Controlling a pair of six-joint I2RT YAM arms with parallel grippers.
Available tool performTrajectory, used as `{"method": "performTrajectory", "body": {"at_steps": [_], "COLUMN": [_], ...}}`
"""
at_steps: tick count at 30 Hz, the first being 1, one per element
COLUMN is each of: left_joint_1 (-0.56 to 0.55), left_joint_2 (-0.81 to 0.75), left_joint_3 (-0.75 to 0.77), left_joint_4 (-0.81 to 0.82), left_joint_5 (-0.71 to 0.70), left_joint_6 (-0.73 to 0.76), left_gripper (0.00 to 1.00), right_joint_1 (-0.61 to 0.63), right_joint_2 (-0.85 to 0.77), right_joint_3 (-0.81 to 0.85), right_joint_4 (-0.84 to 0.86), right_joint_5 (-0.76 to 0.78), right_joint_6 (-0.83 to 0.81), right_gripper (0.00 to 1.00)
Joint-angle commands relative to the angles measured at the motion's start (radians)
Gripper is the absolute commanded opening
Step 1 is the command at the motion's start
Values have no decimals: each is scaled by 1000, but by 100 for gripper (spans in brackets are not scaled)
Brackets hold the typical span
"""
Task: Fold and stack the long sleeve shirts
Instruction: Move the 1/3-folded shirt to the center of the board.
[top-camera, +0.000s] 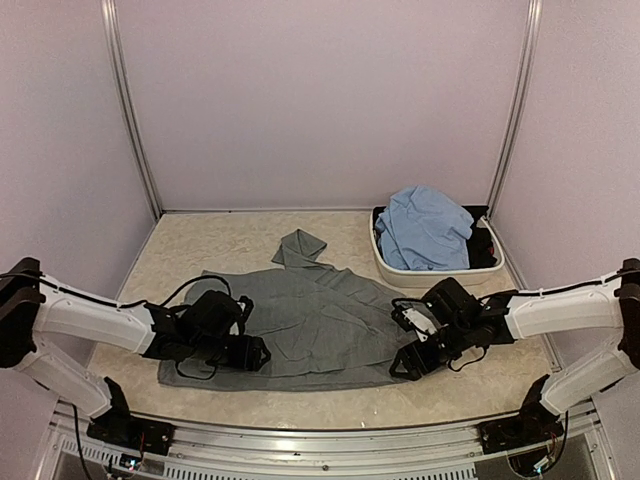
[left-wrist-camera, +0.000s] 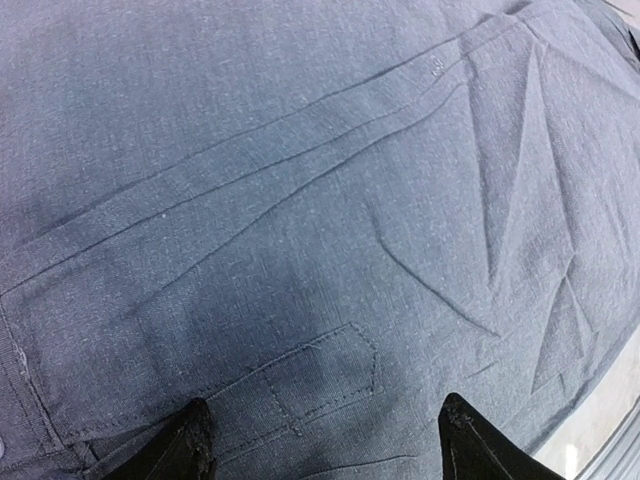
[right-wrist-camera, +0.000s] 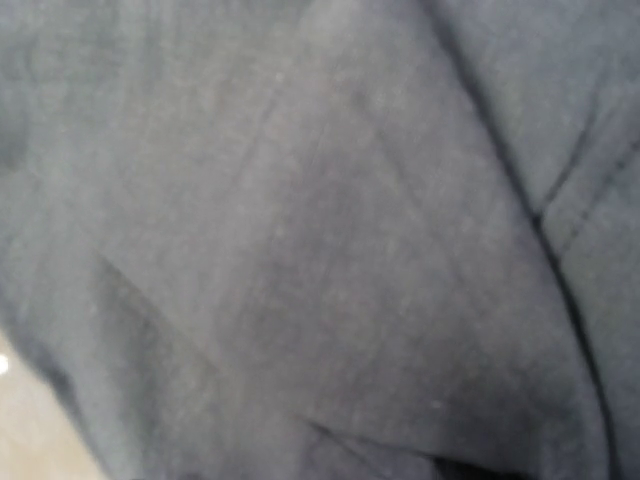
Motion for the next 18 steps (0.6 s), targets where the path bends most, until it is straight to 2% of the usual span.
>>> {"method": "performTrajectory", "body": {"at_steps": [1, 10, 18], "left_joint_1": [-60, -84, -152], "left_joint_2": [-31, -26, -161], "left_joint_3": [18, 19, 34], "left_joint_4": [-106, -216, -284], "left_joint_5": [-50, -146, -214], "left_joint_6": [-8, -13, 24], "left_gripper": [73, 74, 76], "right_joint_1": [66, 242, 449], "right_joint_2": [-15, 90, 77], "right_joint_3": [-27, -16, 16], "right_joint_4": [-59, -137, -248], "right_joint_5": [146, 376, 563], "right_joint_6": [77, 234, 415], "right_gripper": [71, 67, 73]}}
